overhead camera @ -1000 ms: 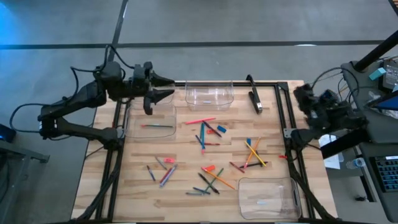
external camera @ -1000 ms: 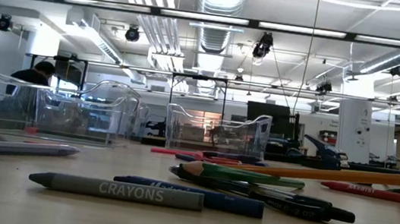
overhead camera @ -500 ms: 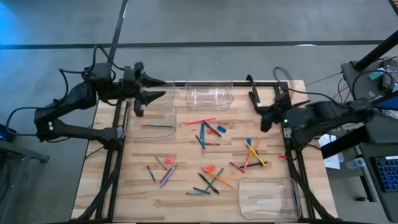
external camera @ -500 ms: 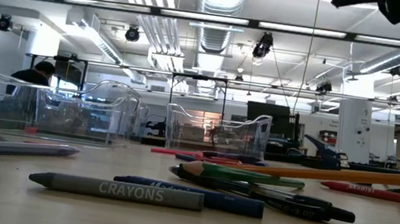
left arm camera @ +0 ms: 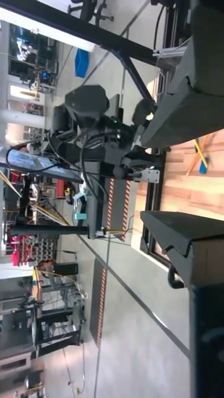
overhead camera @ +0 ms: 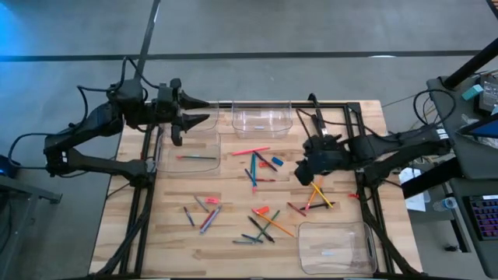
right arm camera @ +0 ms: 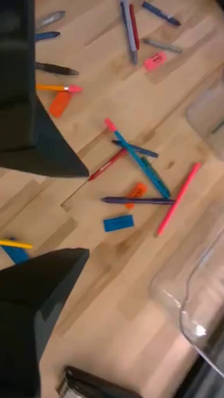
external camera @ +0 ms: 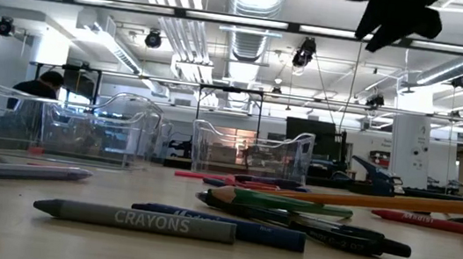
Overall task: Sort crayons/erasers/pens/pencils in bins
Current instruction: Put the yellow pencil into the bottom left transparent bin
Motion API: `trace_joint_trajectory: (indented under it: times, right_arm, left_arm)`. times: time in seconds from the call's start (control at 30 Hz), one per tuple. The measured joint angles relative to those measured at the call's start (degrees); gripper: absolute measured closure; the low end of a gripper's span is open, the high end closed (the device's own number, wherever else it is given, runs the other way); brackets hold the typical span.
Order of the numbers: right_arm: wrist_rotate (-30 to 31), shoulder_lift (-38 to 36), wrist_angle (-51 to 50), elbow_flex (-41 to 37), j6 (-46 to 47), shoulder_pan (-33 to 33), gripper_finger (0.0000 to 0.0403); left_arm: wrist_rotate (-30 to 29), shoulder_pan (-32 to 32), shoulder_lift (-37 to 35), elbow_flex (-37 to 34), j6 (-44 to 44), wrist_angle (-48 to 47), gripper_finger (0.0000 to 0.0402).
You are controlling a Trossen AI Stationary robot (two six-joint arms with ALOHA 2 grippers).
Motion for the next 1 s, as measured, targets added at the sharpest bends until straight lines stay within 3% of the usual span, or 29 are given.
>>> trace_joint_trajectory:
  times: [0.23, 0.47, 0.73, 0.9, 1.0]
  right_arm:
    - [-11.88, 6.2, -0.41, -0.13, -5.86, -4.98, 0.0196]
    - [-14.88, 10.39, -1.98, -1.51, -5.53, -5.62, 0.0198]
    - [-15.02, 3.79, 0.04, -11.4, 2.92, -5.88, 0.0198]
    - [-20.74, 0.36, 2.03, -19.57, 10.59, -5.76, 0.0198]
    - [-21.18, -0.69, 2.05, -22.45, 13.81, -4.71, 0.0198]
  left_arm:
    - [0.0, 0.0, -1.87, 0.14, 0.01, -0.3, 0.0239]
    - [0.0, 0.0, -2.88, 0.12, -0.03, -1.14, 0.0239]
    - [0.0, -0.02, -2.79, 0.02, -0.08, -2.45, 0.0239]
    - [0.0, -0.01, -0.97, -0.03, -0.03, -2.43, 0.0239]
    - [0.02, -0.02, 0.19, -0.05, -0.01, -2.43, 0.0239]
